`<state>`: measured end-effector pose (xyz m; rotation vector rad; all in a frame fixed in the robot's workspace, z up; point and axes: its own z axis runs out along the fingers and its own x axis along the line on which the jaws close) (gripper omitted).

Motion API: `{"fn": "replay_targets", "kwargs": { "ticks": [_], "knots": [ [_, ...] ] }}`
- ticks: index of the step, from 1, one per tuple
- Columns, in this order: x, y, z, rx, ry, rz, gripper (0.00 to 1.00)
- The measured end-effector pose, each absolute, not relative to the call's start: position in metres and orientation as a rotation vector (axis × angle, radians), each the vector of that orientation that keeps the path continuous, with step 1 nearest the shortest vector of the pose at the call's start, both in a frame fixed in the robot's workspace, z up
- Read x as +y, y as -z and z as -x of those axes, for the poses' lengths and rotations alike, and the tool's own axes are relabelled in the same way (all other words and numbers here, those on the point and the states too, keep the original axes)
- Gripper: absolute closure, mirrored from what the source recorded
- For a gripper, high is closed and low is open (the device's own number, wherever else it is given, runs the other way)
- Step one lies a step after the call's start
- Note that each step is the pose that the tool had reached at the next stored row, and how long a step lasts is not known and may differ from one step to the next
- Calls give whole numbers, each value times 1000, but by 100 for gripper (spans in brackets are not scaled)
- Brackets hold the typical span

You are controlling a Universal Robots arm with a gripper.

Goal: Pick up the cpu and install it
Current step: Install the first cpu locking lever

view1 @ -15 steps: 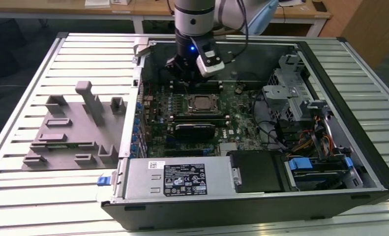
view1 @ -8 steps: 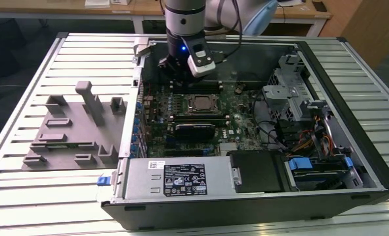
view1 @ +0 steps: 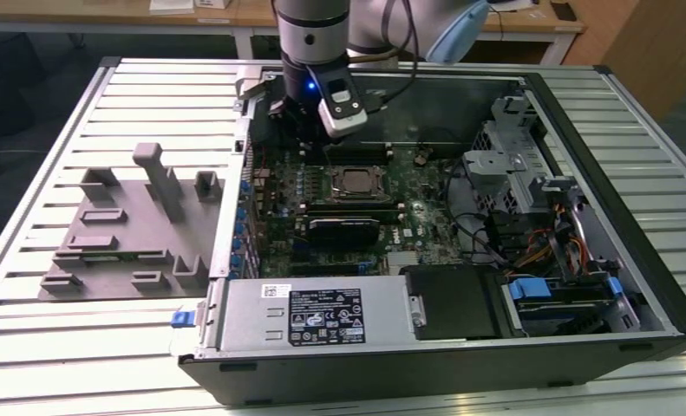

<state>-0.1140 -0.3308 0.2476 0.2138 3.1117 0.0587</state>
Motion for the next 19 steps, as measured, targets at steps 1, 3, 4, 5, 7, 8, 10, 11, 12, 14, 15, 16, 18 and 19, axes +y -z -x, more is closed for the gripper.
{"fn": "replay_targets", "kwargs": {
  "ticks": [1,3,4,5,7,8,10,11,12,14,15,16,18,19],
  "knots": [
    [-331,-248,115,3112,-72,-214,89],
    [-331,-248,116,3112,-98,-214,89],
    [-331,-248,117,3113,-111,-214,89],
    [-331,-248,118,3113,-126,-215,89],
    [-331,-247,119,3112,-164,-215,89],
    [-331,-247,120,3112,-184,-215,89],
    [-331,-247,120,3111,-225,-216,89],
    [-331,-247,120,3111,-241,-216,89],
    [-331,-247,121,3110,-255,-216,89],
    [-331,-247,121,3109,-288,-216,89],
    [-331,-247,121,3108,-303,-217,89],
    [-331,-247,121,3107,-319,-217,89],
    [-331,-247,121,3105,-353,-217,89],
    [-331,-247,122,3104,-364,-217,89]
  ]
}}
